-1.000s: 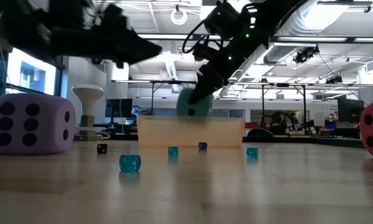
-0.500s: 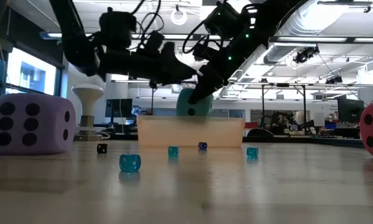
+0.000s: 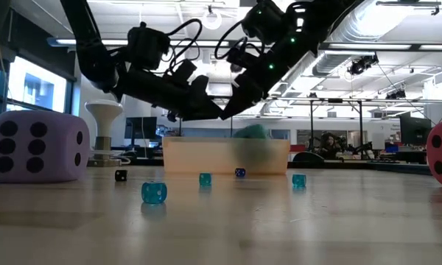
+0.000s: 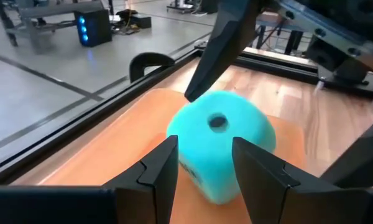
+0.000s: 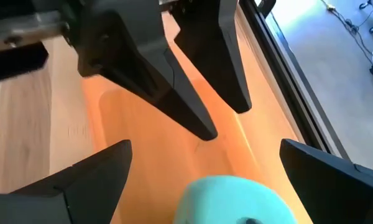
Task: Pick & Place Dice
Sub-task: Put the large purple dice into the orange container
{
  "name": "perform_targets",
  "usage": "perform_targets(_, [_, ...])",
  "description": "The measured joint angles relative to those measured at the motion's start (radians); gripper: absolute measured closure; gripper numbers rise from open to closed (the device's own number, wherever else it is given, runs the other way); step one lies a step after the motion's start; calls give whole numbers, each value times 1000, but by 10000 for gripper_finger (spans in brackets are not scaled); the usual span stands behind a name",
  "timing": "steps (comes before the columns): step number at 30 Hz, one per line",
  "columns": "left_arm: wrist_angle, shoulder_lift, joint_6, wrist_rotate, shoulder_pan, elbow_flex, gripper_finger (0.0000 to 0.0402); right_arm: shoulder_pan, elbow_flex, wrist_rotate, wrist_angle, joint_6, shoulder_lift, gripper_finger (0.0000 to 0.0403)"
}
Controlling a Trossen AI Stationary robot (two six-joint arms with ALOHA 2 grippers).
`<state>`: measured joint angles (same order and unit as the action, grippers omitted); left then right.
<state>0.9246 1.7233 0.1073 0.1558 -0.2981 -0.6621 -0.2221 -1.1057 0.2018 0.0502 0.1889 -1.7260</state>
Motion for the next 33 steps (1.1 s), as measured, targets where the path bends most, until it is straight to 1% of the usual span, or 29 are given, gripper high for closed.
perform_targets(4, [0, -6, -1, -1, 3, 0, 256, 5, 0, 23, -5, 24, 0, 3])
perform_targets(8, [1, -29, -1, -3, 14, 0, 256, 19, 0, 79, 4, 49, 19, 3])
perform_targets(11, [-12, -69, -2, -4, 32, 0, 256, 40, 0, 116, 22, 52, 57, 3])
perform_targets(14, [-66, -131, -2, -5, 61, 0, 256, 73, 0, 155, 41, 49, 108, 3])
perform_targets(18, [-220, -244, -6, -5, 120, 0, 256, 135, -2, 183, 121, -1, 196, 3])
perform_targets(20, [-312, -305, -27, -5, 159, 0, 256, 166, -1, 184, 204, -44, 239, 3])
perform_targets(26, [-597, -486, -50, -8, 298, 0, 256, 287, 0, 185, 433, -236, 328, 3])
perform_targets(29, [-712, -546, -50, -8, 376, 0, 256, 362, 0, 185, 549, -356, 355, 3])
perform_targets(31, [-771, -563, -49, -8, 424, 0, 256, 415, 0, 194, 587, -435, 361, 3])
perform_targets(33, [-828, -569, -49, -8, 469, 0, 256, 476, 5, 224, 609, -512, 362, 3])
